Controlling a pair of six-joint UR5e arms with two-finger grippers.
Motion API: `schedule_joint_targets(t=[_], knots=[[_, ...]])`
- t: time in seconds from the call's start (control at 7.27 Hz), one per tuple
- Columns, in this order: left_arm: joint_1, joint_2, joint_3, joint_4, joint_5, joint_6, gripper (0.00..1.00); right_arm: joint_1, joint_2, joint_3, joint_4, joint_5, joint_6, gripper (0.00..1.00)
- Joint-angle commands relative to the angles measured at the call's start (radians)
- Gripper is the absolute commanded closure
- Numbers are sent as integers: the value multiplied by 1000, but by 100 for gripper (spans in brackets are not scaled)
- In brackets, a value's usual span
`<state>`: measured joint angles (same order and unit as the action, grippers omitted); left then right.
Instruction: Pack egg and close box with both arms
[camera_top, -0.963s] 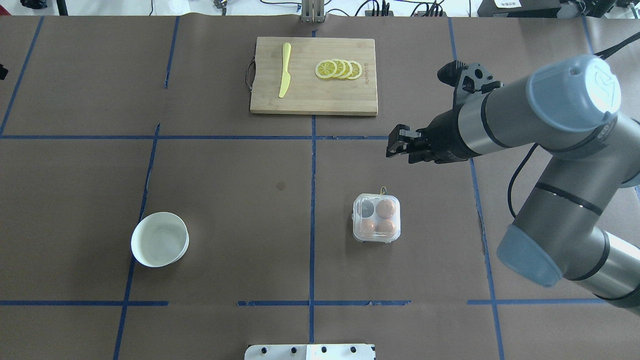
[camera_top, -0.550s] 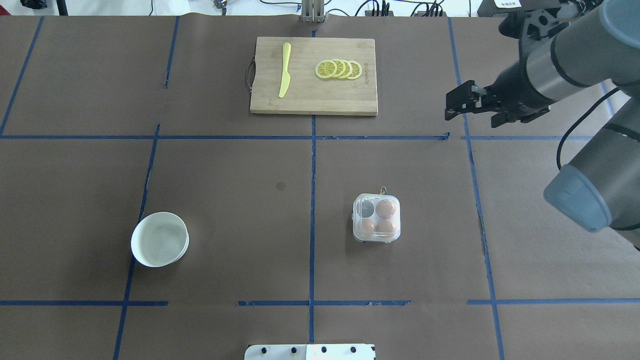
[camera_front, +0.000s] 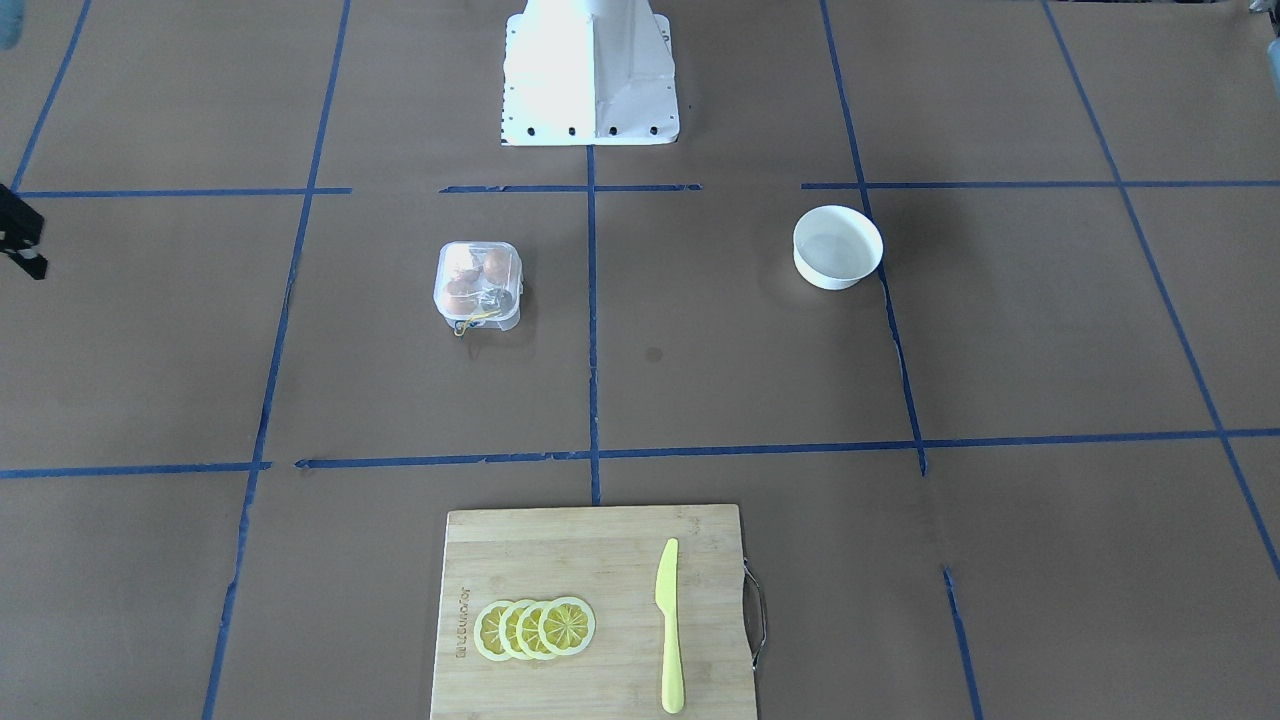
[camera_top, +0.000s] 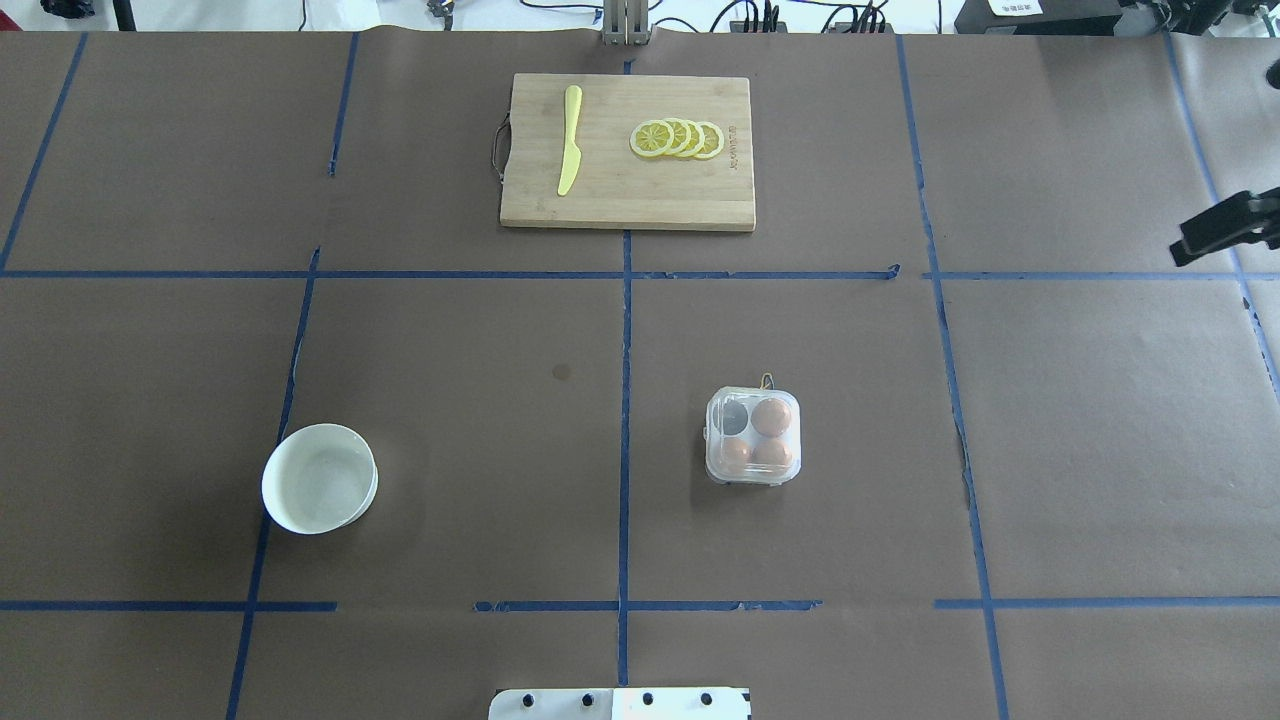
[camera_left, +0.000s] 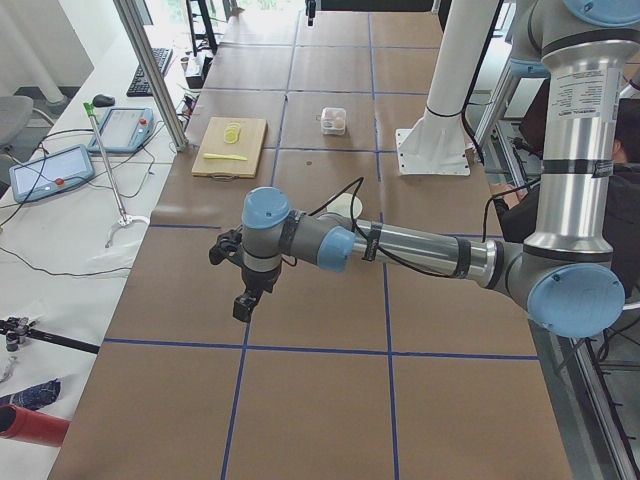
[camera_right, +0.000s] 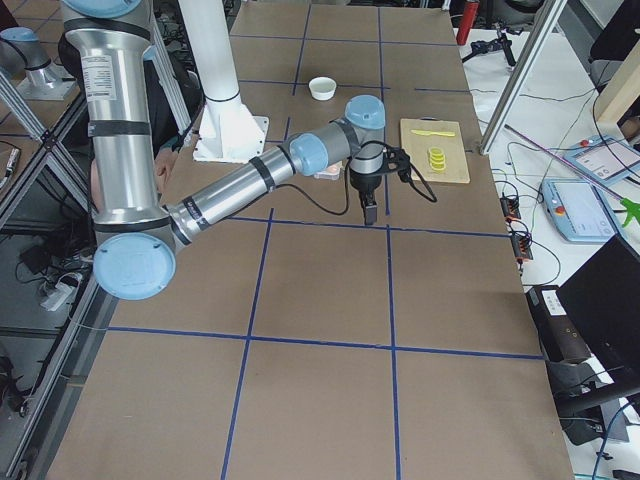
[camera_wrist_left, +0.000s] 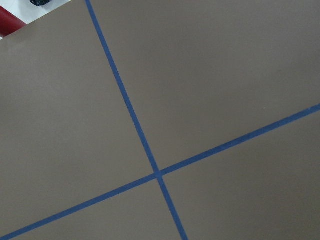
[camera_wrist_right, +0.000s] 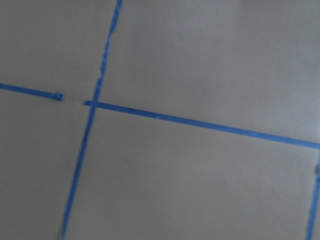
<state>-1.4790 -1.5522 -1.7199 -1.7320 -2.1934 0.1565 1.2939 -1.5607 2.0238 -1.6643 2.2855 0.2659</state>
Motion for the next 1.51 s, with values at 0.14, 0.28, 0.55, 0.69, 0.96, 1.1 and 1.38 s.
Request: schedule_joint_targets(t=[0.14,0.28,0.55,0.69,0.96,1.1,1.38], knots=[[-6,0,133,-111,-32,-79,0,229,-114,-187,14,146,-205,0],[-6,12,164,-208,-34,-93,0,231,-134,-177,35,129,-198,0],[-4,20,169,-221,-26,-78,0,231,-133,-191,37,7,-206,0],[-4,18,174,-210,-31,-83,0,231,-136,-195,35,5,-209,0],[-6,41,160,-134,-45,-94,0,232,-159,-200,31,-10,-215,0],[-6,84,166,-141,-149,-91,0,232,-165,-200,29,-18,-230,0],[-6,98,146,-133,-190,-91,0,251,-168,-198,21,-4,-263,0]])
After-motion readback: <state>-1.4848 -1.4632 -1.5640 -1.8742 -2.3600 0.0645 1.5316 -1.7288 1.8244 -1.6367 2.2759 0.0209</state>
